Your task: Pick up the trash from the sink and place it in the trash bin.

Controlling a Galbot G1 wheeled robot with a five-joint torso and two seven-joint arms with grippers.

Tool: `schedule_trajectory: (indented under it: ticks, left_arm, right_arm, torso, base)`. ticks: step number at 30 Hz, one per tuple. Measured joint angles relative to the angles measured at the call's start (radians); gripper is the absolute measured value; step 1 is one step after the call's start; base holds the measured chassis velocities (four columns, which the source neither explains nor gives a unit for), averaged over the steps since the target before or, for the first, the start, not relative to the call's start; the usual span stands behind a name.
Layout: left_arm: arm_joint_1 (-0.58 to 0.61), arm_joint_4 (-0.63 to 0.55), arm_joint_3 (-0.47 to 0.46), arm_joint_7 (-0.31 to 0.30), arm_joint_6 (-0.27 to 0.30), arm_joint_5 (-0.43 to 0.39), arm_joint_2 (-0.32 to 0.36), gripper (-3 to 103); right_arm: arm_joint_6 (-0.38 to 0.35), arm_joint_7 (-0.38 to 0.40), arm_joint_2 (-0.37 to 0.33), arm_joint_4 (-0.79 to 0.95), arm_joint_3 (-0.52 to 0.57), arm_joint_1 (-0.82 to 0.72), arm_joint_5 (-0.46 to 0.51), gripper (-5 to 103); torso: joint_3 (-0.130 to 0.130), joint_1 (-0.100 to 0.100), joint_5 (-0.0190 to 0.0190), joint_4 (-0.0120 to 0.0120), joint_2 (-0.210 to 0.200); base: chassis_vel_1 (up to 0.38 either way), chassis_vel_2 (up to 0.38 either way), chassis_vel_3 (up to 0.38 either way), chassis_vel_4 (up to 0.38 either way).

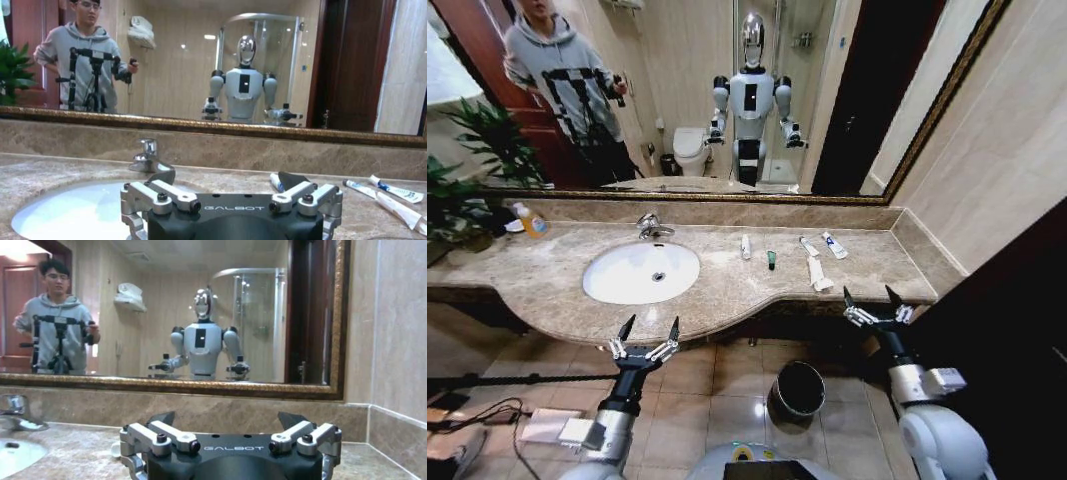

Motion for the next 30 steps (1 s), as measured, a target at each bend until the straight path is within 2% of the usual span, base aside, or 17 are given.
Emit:
schedule_trajectory:
  ticks: [12, 30]
  left_arm:
    - [0.0, 0.0, 0.0, 0.0, 0.0, 0.0, 0.0, 100]
    - [0.0, 0.0, 0.0, 0.0, 0.0, 0.0, 0.0, 100]
  right_arm:
    - [0.021, -0.04, -0.004, -0.043, -0.004, 0.007, -0.005, 100]
    - [0.029, -0.031, -0.002, -0.071, 0.018, 0.015, 0.026, 100]
  torso:
    - [0.0, 0.0, 0.0, 0.0, 0.0]
    - [0.0, 0.0, 0.0, 0.0, 0.0]
  base:
    - [0.0, 0.0, 0.0, 0.0]
    - [0.0, 0.0, 0.0, 0.0]
